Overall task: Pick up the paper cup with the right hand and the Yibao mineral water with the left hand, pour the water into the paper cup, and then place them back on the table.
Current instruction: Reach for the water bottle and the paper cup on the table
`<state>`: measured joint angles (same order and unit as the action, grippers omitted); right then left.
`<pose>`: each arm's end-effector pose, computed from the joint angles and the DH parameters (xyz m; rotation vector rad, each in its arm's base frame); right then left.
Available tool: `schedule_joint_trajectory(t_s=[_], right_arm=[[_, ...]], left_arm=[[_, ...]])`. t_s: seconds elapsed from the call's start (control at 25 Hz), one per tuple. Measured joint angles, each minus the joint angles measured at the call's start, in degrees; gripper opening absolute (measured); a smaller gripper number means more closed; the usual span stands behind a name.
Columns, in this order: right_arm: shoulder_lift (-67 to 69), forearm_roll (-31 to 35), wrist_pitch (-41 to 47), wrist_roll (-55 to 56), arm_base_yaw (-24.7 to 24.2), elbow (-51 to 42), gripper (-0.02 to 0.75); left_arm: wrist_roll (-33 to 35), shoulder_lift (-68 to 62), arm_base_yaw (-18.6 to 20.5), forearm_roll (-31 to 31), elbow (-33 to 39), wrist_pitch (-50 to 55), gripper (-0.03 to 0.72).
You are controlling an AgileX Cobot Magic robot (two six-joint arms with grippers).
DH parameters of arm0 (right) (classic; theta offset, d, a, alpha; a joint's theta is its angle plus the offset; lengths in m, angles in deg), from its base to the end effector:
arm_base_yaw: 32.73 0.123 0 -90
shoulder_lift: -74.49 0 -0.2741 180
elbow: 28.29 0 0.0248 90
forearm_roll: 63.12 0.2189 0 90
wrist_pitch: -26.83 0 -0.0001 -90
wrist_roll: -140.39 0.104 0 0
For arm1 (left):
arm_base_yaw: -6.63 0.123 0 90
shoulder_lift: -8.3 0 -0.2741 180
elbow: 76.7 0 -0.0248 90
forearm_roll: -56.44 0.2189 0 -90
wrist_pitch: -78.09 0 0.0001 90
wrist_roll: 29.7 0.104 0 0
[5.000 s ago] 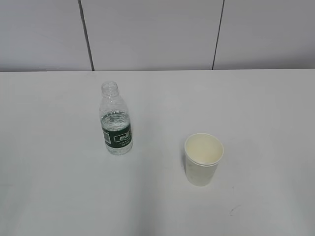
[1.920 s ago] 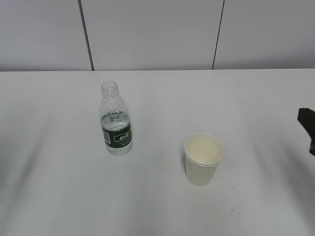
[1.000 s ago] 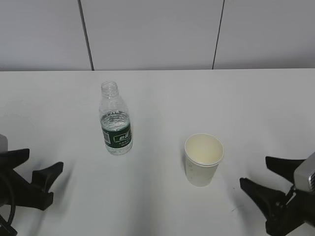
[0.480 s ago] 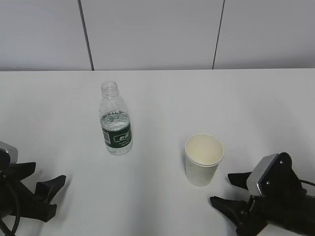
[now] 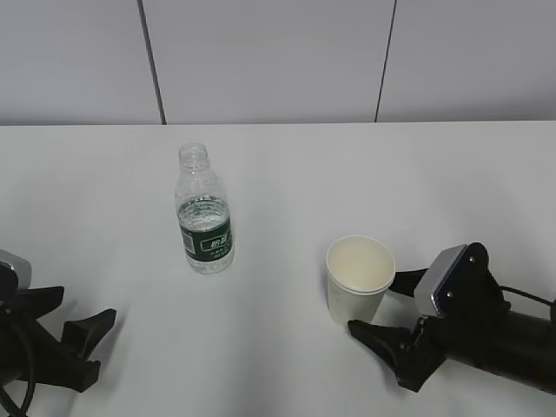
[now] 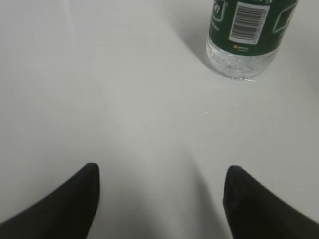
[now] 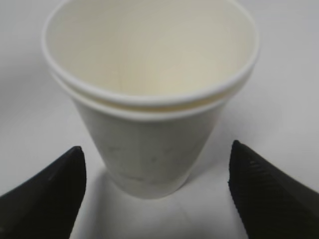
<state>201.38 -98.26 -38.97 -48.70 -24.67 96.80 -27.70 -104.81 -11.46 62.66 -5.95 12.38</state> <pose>0.2484 0.0903 0.0775 -0.8888 1.8376 0.3940 0.1952 -0.0746 0.1059 0.4667 2.0177 -0.2474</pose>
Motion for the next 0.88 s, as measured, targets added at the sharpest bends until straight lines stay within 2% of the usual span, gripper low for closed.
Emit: schedule_joint_trajectory(t_s=[0.88], right_arm=[[1.0,-7.1,0.0,4.9,0.0,6.7,0.659]], left_arm=[[0.0,0.0,0.0,0.0,0.0,0.0,0.481]])
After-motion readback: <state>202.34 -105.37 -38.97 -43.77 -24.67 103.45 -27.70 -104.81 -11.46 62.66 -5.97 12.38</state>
